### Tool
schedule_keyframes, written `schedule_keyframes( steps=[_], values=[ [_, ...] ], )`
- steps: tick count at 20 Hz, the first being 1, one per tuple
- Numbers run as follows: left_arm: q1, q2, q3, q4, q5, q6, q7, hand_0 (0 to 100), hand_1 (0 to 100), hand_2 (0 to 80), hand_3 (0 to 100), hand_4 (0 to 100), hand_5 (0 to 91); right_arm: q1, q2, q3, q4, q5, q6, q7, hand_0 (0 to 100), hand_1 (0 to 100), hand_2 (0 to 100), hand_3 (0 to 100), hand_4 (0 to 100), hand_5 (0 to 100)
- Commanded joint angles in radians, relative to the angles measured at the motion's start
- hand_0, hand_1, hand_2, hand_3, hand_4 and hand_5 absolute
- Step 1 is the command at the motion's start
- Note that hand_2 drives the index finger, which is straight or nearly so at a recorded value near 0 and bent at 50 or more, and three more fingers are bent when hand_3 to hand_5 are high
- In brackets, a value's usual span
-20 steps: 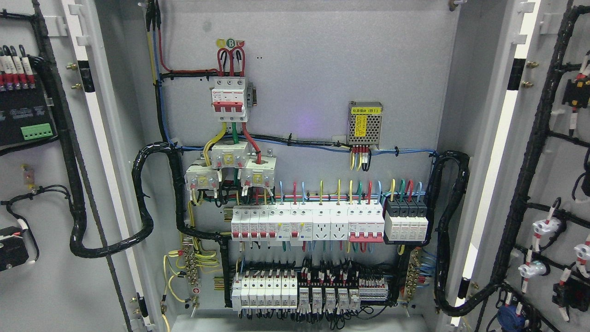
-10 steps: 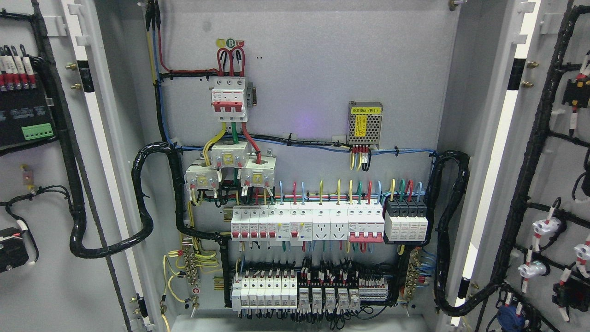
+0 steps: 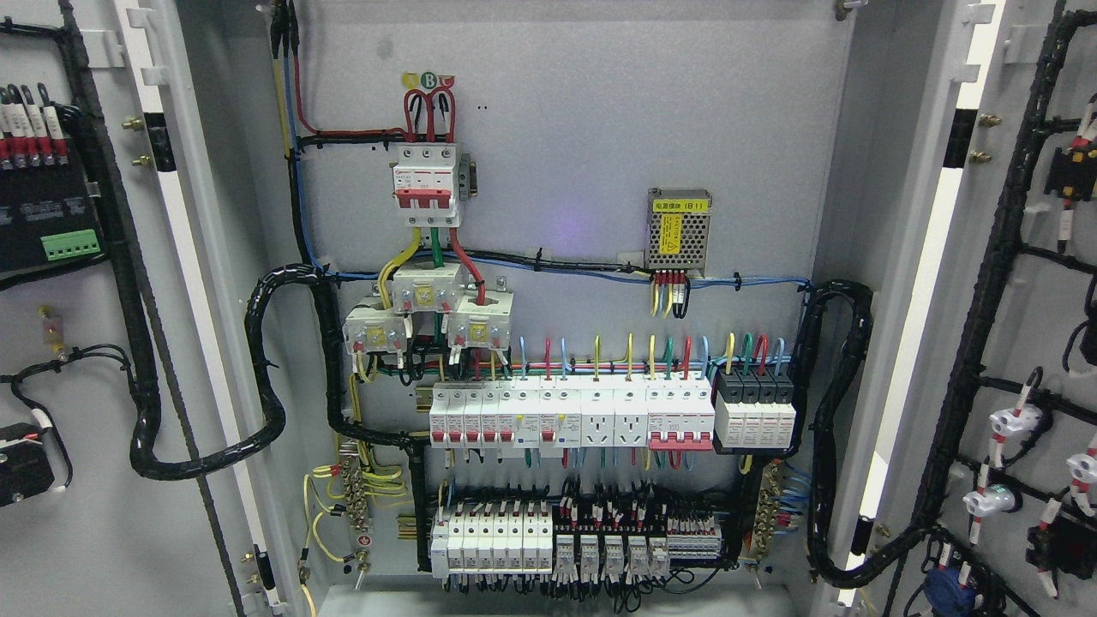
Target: Open door with both hands
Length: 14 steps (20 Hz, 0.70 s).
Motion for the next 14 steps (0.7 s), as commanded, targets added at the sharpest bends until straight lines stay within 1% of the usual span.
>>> schedule_keyframes(
  steps=[1,2,4,7,10,13,14],
  values=[
    [0.165,-0.170,-0.219,-0.045,-0.144,-0.172,0.002,0,0,0.0,0,0,0.0,0.029,0.009,0.079,0.114,0.002,-0.001,0.001,39,0,0,0,0,0],
    [0.185,-0.176,-0.225,-0.035,-0.156,-0.144,0.002,0,0,0.0,0,0,0.0,0.036,0.009,0.079,0.131,0.002,-0.001,0.001,39,0,0,0,0,0],
    [0.206,-0.166,-0.249,-0.006,-0.158,-0.094,0.005,0,0,0.0,0,0,0.0,0.048,0.009,0.079,0.174,0.004,-0.002,0.002,39,0,0,0,0,0],
    [0.254,-0.144,-0.249,0.030,-0.156,-0.031,0.027,0,0,0.0,0,0,0.0,0.059,0.021,0.079,0.280,0.002,-0.002,0.002,39,0,0,0,0,0],
    [0.309,-0.124,-0.249,0.065,-0.150,0.041,0.030,0,0,0.0,0,0,0.0,0.083,0.024,0.074,0.396,0.004,-0.004,0.002,39,0,0,0,0,0],
    [0.381,-0.112,-0.246,0.139,-0.150,0.085,0.030,0,0,0.0,0,0,0.0,0.091,0.027,0.072,0.525,0.002,-0.042,0.005,39,0,0,0,0,0],
    [0.399,-0.107,-0.245,0.169,-0.152,0.088,0.030,0,0,0.0,0,0,0.0,0.089,0.038,0.072,0.574,0.002,-0.057,0.005,39,0,0,0,0,0]
  ],
)
